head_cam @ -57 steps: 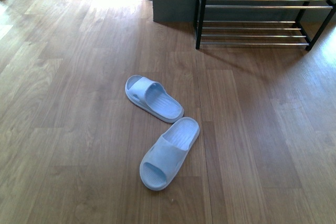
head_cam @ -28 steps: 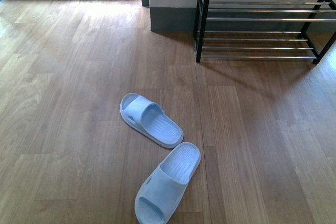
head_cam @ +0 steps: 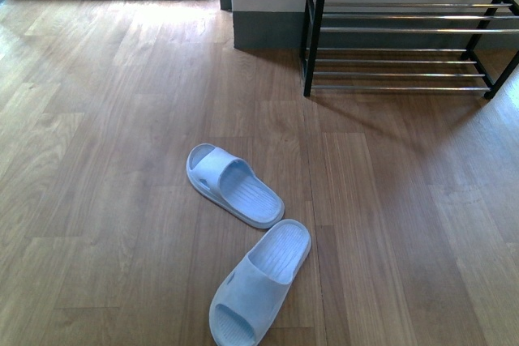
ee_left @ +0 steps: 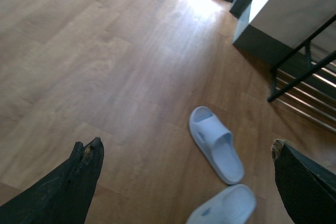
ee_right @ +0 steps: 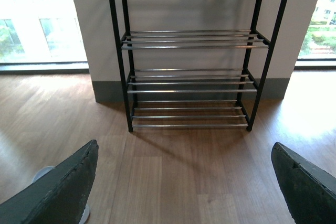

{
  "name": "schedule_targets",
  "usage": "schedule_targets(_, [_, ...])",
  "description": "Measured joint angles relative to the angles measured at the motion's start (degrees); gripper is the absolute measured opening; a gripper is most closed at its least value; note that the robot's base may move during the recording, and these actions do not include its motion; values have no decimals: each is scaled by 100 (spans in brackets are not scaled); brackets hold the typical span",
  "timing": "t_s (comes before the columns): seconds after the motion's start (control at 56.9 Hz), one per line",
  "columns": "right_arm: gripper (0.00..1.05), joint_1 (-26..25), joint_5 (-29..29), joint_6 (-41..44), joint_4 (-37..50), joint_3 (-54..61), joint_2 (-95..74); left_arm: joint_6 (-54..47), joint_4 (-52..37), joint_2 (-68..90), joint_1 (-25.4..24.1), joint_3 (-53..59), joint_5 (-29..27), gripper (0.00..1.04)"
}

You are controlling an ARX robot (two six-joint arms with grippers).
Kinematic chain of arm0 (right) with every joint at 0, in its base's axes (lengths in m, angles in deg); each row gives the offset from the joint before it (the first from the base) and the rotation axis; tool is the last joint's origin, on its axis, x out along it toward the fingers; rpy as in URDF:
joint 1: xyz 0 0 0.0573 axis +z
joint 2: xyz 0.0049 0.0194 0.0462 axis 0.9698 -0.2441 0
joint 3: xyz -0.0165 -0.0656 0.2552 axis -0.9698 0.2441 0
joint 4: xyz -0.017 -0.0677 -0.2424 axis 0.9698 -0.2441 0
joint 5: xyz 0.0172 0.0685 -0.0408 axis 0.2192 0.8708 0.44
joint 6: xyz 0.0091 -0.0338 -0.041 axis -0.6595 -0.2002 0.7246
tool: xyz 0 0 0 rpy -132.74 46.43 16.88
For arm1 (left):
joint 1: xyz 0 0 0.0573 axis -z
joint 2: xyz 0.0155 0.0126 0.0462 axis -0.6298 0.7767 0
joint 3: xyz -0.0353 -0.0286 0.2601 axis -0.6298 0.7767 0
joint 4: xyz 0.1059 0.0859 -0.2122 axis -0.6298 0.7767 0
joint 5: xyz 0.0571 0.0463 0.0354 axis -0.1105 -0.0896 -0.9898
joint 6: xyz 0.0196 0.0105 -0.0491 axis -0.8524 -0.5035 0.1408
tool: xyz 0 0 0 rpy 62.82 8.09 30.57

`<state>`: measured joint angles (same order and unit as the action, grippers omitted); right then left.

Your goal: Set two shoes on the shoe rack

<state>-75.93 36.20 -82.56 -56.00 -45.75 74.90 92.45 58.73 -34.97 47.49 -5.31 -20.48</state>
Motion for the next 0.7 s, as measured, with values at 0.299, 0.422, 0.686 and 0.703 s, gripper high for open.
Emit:
schedule_targets(0.299, [96,0,0,-2,0,0,0,-111,-1836,5733,619,-1685,457,95])
schedule_targets(0.422, [96,0,0,-2,0,0,0,-304,-1952,6725,820,-2275,643,95])
schedule_targets(0.686, [96,0,2,-2,0,0,0,-498,-1943,8677,894,-3936,756,95])
schedule_targets(0.703, [96,0,2,-2,0,0,0,-507,-1941,8741,898,-3991,743,95])
